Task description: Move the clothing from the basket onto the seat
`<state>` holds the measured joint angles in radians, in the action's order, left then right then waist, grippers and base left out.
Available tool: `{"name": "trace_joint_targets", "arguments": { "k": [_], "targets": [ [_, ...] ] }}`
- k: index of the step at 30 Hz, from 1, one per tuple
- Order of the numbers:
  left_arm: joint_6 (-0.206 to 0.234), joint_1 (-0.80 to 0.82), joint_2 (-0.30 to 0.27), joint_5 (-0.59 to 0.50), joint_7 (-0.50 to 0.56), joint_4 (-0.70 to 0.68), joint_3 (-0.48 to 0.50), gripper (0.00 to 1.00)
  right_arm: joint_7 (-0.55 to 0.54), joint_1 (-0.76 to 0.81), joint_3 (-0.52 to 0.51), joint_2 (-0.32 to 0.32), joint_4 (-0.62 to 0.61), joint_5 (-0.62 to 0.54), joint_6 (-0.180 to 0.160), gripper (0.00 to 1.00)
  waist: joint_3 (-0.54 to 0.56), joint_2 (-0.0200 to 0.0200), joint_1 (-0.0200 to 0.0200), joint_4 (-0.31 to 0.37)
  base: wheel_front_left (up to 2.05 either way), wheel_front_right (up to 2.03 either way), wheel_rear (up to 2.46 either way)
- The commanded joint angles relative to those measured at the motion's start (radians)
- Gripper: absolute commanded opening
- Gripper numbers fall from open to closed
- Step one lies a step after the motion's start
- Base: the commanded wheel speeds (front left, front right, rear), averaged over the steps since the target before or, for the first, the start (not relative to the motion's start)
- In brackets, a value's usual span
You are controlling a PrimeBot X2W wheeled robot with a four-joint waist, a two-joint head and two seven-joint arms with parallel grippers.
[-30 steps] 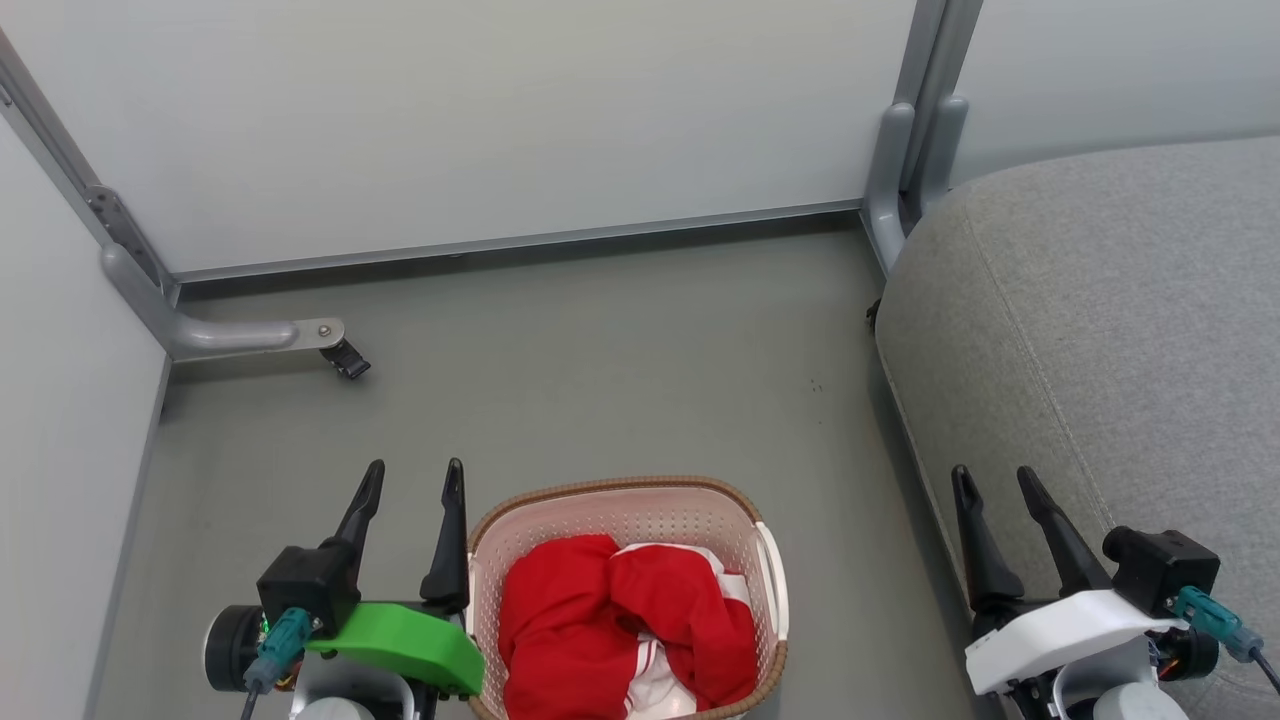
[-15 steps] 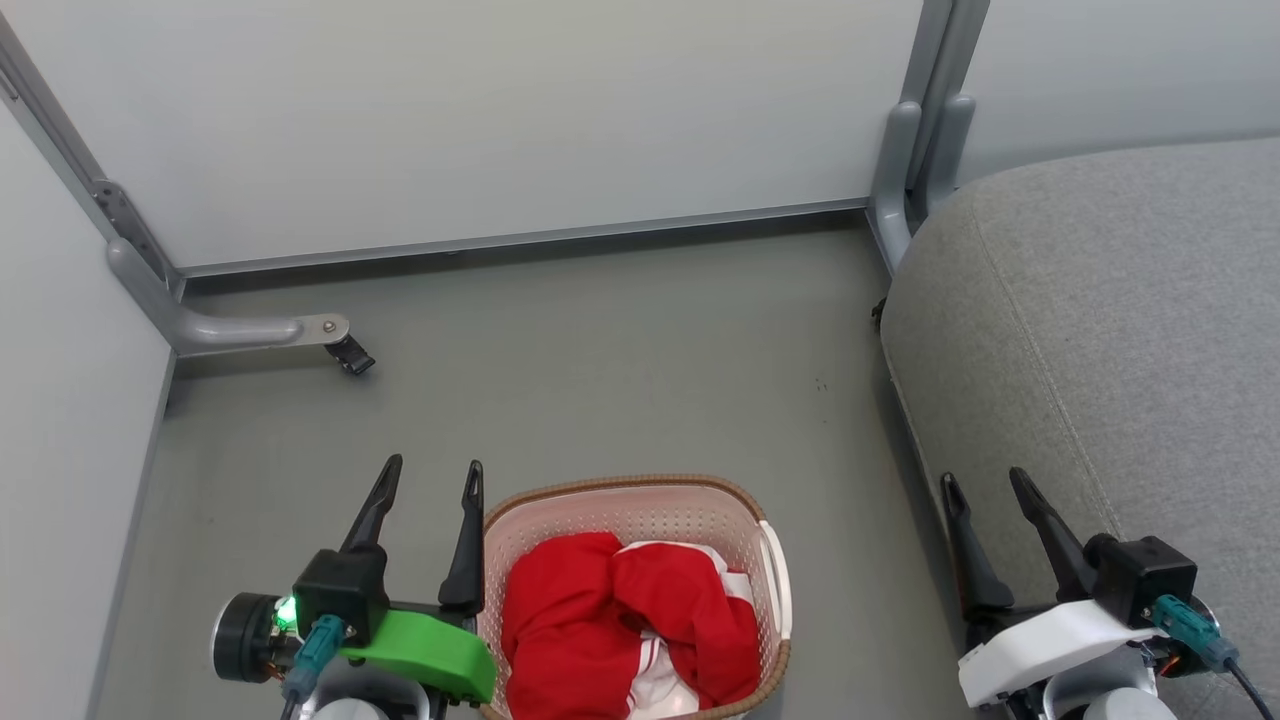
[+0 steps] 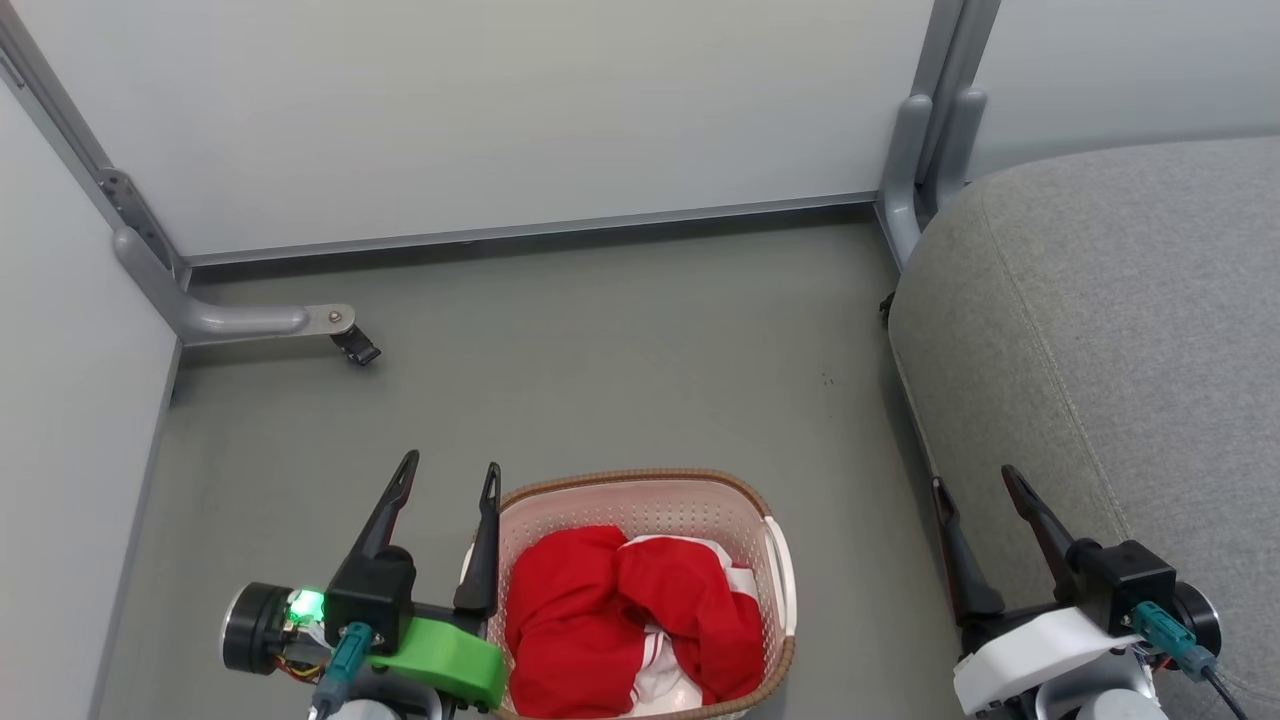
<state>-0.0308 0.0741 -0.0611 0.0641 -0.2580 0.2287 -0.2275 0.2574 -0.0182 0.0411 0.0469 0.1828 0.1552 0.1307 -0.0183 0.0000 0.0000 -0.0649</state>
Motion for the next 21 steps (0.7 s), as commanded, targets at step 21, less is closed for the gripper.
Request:
{"name": "trace_joint_targets", "arguments": {
  "k": [21],
  "targets": [
    [-0.021, 0.037, 0.002, -0.019, -0.008, 0.007, 0.000, 1.00, 0.009, -0.018, 0.002, 0.006, 0.002, -0.017, 0.000, 1.00, -0.026, 0.0000, 0.0000, 0.004, 0.00, 0.00, 0.00]
  ]
}}
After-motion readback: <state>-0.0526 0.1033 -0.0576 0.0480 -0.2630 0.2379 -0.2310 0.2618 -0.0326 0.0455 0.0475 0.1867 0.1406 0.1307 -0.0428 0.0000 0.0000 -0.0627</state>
